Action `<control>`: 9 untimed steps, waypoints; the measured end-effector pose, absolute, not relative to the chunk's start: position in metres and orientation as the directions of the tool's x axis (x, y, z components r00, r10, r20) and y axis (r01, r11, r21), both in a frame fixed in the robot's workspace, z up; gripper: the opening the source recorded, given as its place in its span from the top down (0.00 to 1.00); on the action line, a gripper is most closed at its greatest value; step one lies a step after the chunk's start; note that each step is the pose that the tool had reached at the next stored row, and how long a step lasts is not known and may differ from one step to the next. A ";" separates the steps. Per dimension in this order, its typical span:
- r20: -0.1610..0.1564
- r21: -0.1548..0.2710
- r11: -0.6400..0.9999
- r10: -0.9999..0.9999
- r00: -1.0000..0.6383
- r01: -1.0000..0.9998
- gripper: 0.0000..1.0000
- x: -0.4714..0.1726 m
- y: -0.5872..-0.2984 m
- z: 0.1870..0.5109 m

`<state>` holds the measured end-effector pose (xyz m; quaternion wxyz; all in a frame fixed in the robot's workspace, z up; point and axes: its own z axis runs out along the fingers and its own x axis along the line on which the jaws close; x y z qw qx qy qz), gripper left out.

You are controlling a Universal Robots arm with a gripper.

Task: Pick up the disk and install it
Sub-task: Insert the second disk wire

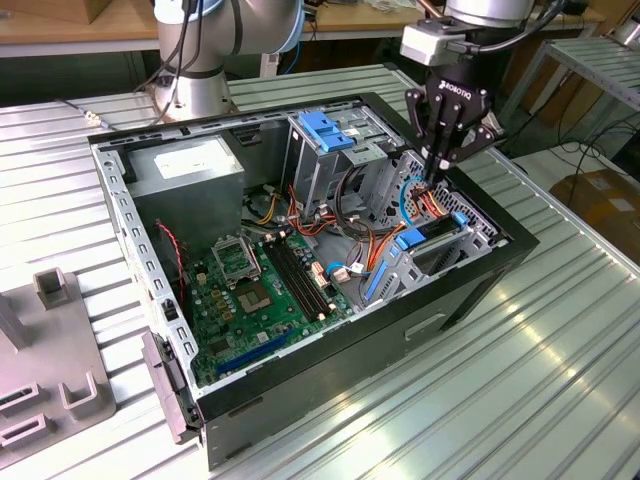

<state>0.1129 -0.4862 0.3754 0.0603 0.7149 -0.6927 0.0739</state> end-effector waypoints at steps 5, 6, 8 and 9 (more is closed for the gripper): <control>0.178 -0.017 -0.033 -0.984 0.030 -0.999 0.84 0.113 -0.493 0.373; 0.171 -0.017 -0.033 -0.985 0.030 -0.999 0.84 0.113 -0.496 0.373; 0.144 -0.018 -0.033 -0.989 0.030 -0.999 0.84 0.113 -0.502 0.372; 0.113 -0.019 -0.032 -0.993 0.030 -0.999 0.84 0.113 -0.507 0.372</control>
